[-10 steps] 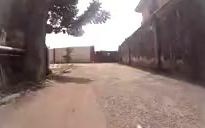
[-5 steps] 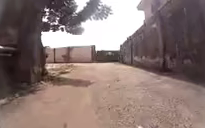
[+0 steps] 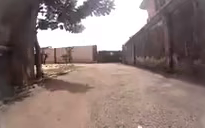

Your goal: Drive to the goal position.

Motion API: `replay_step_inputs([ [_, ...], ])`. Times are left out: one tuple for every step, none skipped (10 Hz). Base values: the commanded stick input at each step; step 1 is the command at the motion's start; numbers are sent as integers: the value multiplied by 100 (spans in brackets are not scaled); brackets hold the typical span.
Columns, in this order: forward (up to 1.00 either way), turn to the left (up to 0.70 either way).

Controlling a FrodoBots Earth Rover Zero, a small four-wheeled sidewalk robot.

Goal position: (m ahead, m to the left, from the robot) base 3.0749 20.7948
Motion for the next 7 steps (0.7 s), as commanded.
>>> replay_step_inputs([
  [85, 0],
  [85, 0],
  [85, 0],
  [85, 0],
  [85, 0],
  [85, 0],
  [85, 0],
])
